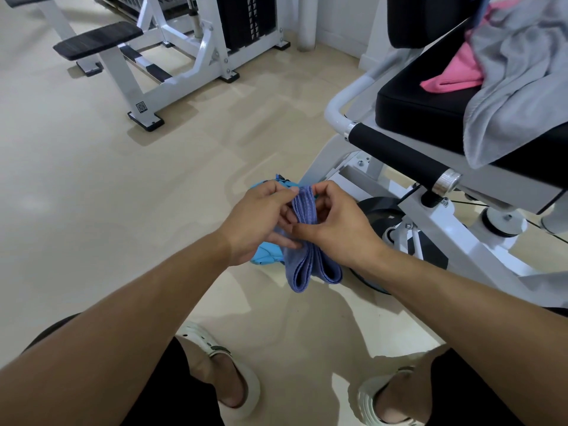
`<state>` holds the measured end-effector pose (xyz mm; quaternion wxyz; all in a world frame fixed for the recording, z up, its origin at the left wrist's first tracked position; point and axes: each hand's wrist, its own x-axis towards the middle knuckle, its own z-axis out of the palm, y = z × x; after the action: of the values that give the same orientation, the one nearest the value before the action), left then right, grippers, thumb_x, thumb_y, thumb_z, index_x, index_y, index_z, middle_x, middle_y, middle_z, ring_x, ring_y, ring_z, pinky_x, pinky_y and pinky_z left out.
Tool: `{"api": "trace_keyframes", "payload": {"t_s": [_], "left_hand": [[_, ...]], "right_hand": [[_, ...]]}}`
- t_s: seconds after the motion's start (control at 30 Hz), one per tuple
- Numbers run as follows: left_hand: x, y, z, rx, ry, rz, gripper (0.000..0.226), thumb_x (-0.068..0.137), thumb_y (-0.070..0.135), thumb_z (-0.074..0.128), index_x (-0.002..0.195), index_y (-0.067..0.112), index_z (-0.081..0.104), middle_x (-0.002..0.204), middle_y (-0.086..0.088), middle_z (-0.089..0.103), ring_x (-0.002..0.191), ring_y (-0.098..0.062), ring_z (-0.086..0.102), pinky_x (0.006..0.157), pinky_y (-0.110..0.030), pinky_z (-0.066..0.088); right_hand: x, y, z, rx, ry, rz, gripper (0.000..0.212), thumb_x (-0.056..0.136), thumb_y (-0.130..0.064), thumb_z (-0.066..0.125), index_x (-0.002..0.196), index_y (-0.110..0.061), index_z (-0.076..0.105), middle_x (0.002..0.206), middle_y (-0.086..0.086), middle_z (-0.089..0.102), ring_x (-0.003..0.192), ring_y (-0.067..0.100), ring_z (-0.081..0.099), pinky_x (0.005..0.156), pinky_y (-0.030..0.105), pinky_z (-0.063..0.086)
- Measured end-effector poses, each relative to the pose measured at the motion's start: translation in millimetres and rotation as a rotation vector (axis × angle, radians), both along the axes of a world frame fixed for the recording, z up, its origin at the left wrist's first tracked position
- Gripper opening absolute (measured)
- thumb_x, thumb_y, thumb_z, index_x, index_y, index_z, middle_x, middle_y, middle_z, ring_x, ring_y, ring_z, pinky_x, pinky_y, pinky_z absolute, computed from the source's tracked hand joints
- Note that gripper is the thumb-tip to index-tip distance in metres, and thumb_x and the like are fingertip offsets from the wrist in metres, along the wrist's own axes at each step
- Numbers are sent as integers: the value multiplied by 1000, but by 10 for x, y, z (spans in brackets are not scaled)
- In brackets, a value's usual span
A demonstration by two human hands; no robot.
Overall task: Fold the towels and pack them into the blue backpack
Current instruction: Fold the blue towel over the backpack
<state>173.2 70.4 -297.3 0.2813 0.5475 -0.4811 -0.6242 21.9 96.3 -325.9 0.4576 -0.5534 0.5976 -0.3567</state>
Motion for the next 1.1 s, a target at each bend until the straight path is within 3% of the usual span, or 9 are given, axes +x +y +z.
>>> {"api": "trace_keyframes", "payload": {"t_s": [0.13,0.23,0.33,0.43,0.53,0.67,0.87,1.0,1.1], "left_hand": [[71,-49,61,-1,-64,-68,25,99,12,45,102,0,67,88,-18,68,80,-34,72,71,-47,64],[203,-140,9,-240,-382,-121,10,91,6,58,93,12,66,95,-7,72,87,-25,72,80,-45,63],[347,-205,-37,-449,-554,-247,46,71,23,88,106,27,56,110,11,63,103,-12,63,87,-31,54],[404,-246,-28,-504,-538,-371,58,60,46,92,106,33,60,108,16,66,107,-5,61,95,-32,51],[379,-241,-24,-499,-439,-384,32,71,35,91,85,19,67,83,1,70,78,-13,65,83,-47,55],[385,-229,-8,-534,-413,-391,34,80,35,84,85,8,63,86,-12,67,85,-33,64,81,-51,54],[425,-265,9,-445,-380,-377,37,86,37,78,85,7,56,83,-17,69,67,-17,57,63,-29,47],[422,-263,51,-395,-379,-362,29,88,34,74,86,13,56,73,2,75,63,-6,62,54,-12,44],[376,-254,33,-406,-327,-343,25,90,30,74,91,14,55,83,-4,79,69,-19,71,58,-18,51]], "right_hand": [[-45,-20,-17,-36,80,10,45,83,-17,79,120,-26,55,98,-5,67,75,-3,63,64,14,50],[-81,-40,10,-77,156,65,38,88,-11,69,119,-30,57,98,-5,65,79,2,60,69,19,52],[-119,-58,99,-106,193,196,37,90,-11,67,114,-37,58,96,-13,64,83,-2,60,71,12,50],[-157,-68,150,-137,188,272,38,88,-11,67,110,-41,58,95,-10,65,86,6,62,74,21,52],[-195,-77,149,-170,156,274,36,86,-11,71,111,-34,57,96,-7,62,88,12,60,71,18,49],[-280,-93,204,-115,343,365,56,81,-30,82,127,-34,50,108,-11,58,95,4,59,75,13,45],[-395,-159,90,-70,658,446,32,82,-36,81,105,-32,58,95,-11,63,87,16,62,76,35,52],[-476,-246,110,-11,615,428,29,76,-29,86,93,-27,63,89,-10,64,80,16,62,64,27,47],[-516,-271,144,-6,608,480,31,74,-32,87,93,-27,64,90,-10,66,79,15,63,69,32,52]]}}
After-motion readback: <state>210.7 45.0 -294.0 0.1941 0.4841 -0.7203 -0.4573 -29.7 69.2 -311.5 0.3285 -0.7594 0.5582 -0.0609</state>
